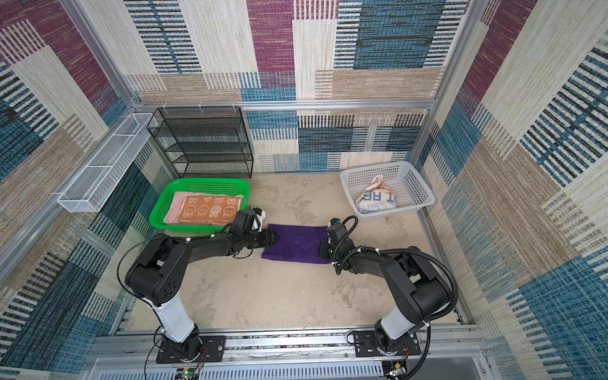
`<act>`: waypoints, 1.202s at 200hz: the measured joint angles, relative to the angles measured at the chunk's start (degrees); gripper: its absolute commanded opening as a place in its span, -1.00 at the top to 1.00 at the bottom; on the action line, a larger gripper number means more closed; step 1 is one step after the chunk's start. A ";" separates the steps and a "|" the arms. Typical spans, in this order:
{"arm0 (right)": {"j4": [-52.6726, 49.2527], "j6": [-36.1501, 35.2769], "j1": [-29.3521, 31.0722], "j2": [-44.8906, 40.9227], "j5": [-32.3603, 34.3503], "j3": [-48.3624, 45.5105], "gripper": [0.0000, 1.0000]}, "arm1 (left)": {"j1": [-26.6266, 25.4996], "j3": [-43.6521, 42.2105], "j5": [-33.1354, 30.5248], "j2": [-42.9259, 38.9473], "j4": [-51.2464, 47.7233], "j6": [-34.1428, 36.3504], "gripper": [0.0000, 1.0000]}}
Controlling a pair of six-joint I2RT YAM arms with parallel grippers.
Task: Fold and stack the towels
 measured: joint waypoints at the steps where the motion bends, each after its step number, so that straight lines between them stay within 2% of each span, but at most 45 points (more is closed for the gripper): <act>1: 0.11 0.00 0.00 0.07 0.00 0.02 0.61 | -0.02 -0.13 0.13 0.00 0.24 -0.02 -0.21; 26: 1.92 -0.02 -0.04 1.36 -0.63 0.39 0.63 | -0.44 -2.08 4.26 0.28 3.80 -0.70 -0.10; 44: 2.95 -0.02 -0.04 1.90 -1.03 0.48 0.62 | -0.42 -2.91 5.92 0.68 5.66 -1.68 0.07; 72: 3.52 -0.02 -0.07 2.12 -1.44 0.46 0.62 | -0.50 -3.04 7.63 1.97 6.75 -3.28 0.59; 88: 3.74 -0.02 -0.07 2.12 -1.46 0.35 0.62 | -0.52 -2.21 8.61 2.93 6.03 -4.37 1.00; 107: 3.72 -0.02 -0.04 1.84 -1.49 0.24 0.56 | -0.55 -0.52 8.87 3.80 4.44 -4.83 1.00; 127: 2.73 -0.04 -0.04 0.76 -1.46 0.00 0.27 | -0.52 2.43 8.09 4.00 -0.22 -4.74 1.00; 139: 1.55 -0.07 -0.13 -0.66 -0.87 -0.22 0.04 | -0.63 5.09 5.66 3.78 -4.44 -4.15 1.00; 158: -0.57 -0.28 -0.68 -3.74 0.55 -0.74 -0.18 | -0.44 10.82 2.45 2.69 -12.70 -1.33 1.00; 207: -3.10 -0.55 -2.25 -12.63 5.27 -2.69 -0.28 | 2.84 27.50 -6.73 0.98 -33.57 7.87 1.00; 240: -3.10 -1.14 -2.25 -15.39 6.67 -4.50 -0.29 | 6.16 38.01 -10.40 2.62 -45.27 12.66 1.00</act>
